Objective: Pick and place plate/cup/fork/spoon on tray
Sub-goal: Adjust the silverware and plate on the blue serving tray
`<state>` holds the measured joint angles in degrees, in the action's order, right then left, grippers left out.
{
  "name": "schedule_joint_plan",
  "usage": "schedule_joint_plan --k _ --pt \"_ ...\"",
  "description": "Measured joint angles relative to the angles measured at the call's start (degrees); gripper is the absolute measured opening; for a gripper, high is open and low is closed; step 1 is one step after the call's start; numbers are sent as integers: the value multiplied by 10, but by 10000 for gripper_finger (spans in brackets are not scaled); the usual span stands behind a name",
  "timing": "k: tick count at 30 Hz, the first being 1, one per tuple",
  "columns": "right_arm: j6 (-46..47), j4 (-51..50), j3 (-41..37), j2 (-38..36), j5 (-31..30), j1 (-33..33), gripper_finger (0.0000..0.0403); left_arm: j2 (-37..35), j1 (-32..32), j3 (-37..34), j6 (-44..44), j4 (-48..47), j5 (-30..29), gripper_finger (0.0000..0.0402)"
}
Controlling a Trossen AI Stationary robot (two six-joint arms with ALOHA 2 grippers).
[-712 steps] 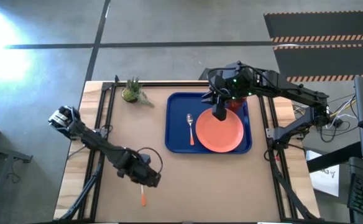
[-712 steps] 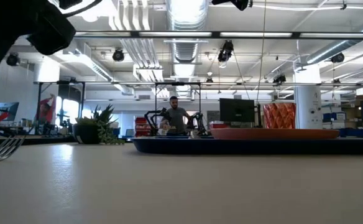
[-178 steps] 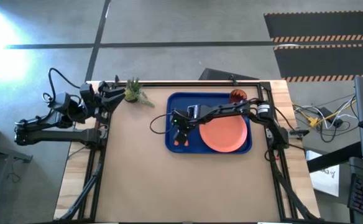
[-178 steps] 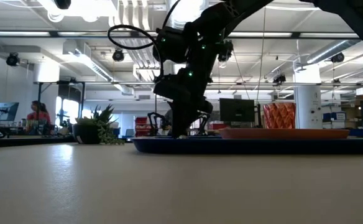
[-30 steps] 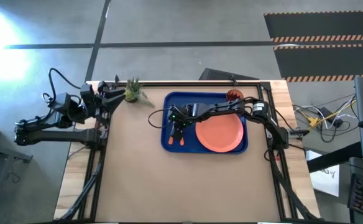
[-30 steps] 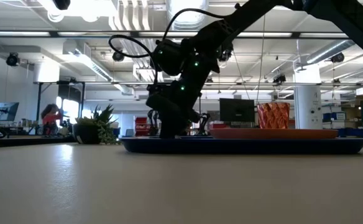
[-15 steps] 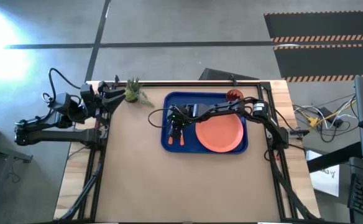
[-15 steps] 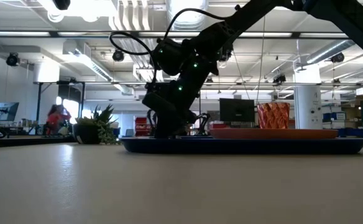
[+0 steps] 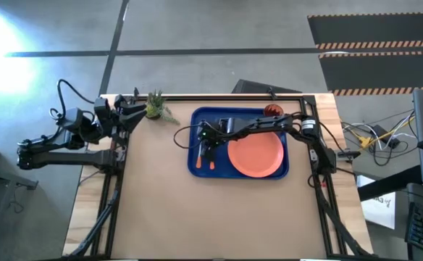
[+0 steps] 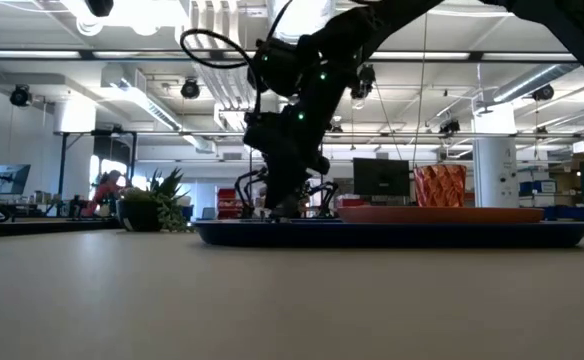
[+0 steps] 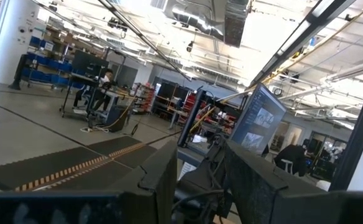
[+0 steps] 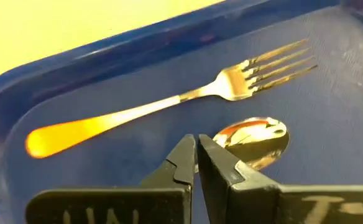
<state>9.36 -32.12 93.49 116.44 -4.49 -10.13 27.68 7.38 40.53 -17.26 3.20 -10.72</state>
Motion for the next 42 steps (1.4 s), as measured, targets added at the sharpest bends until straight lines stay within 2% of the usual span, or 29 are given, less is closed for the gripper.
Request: schedule_joint_plan --k 9,42 --pt "27 -40 -22 0 4 7 8 0 0 0 0 -3 0 116" --pt "42 3 -52 1 1 30 8 0 0 0 0 -3 0 116"
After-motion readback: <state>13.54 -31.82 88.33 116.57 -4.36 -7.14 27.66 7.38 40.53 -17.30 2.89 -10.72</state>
